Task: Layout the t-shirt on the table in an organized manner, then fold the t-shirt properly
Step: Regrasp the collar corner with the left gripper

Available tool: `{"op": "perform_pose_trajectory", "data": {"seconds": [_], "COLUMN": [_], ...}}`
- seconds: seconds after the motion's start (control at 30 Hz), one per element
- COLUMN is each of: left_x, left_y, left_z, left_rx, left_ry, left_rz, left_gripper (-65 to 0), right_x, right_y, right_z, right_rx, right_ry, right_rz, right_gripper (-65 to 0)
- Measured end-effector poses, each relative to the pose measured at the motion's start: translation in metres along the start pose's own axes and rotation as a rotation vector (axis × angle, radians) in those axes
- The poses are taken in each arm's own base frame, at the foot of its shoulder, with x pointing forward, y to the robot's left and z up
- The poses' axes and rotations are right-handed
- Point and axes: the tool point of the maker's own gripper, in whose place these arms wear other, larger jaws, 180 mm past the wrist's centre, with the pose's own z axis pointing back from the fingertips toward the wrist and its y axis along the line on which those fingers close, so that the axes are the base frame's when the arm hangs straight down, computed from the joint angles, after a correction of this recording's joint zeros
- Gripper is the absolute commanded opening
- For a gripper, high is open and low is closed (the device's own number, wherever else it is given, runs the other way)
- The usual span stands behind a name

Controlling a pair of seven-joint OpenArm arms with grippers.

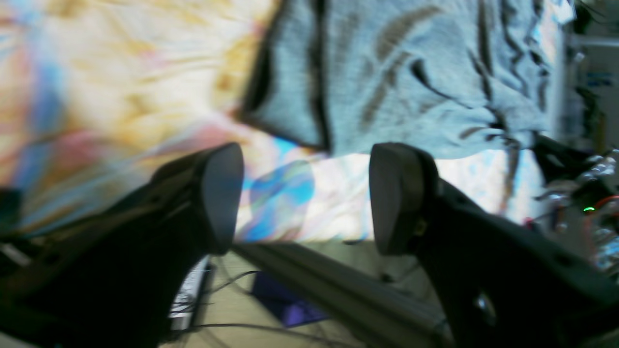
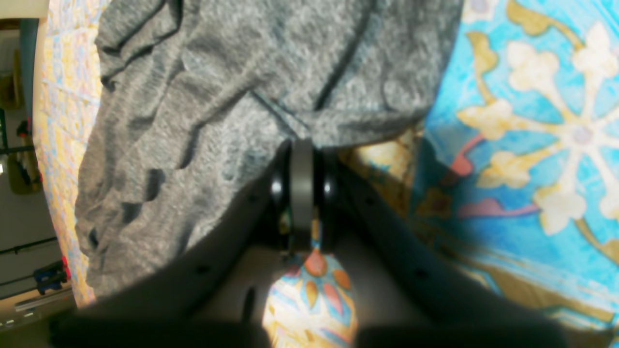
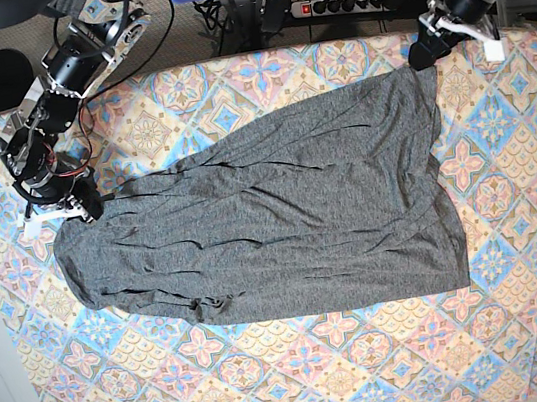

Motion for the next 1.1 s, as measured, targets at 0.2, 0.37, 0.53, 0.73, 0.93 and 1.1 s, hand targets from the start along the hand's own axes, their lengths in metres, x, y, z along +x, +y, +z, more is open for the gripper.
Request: {"op": "perform_pose_trajectory", "data": {"seconds": [0.2,0.37,0.53,0.73,0.93,1.1], "left_x": [0.005,0.026,0.025,0.029,0.029,0.019], "left_y": [0.0,0.004,0.012,0.014,0.015,0.009], "left_z": [0.023,0.028,0.016,0.001,-0.003,-0.016], "left_rx": [0.131,0.153,0.125,0.088,0.109,0.121], "left_ry": [-0.06,-0.136,-0.15,-0.153,-0.142,-0.077], "left_rz": [0.128,0.168,0.251,0.289,0.286,0.383], "left_gripper": [-24.8,-24.8,-24.8,-24.8,-24.8,-24.8], "right_x": [-0.001,0.0,0.0,0.0,0.0,0.0], "right_y": [0.0,0.0,0.0,0.0,-0.001,-0.001], "right_z": [0.0,0.0,0.0,0.0,0.0,0.0], "right_rx": [-0.001,-0.002,-0.002,-0.003,-0.003,-0.003], "right_ry": [0.002,0.001,0.0,0.0,0.001,0.0], "right_rz": [-0.001,0.001,0.001,0.001,0.001,0.001], "right_gripper": [-65.0,-65.0,-65.0,-65.0,-65.0,-65.0]}}
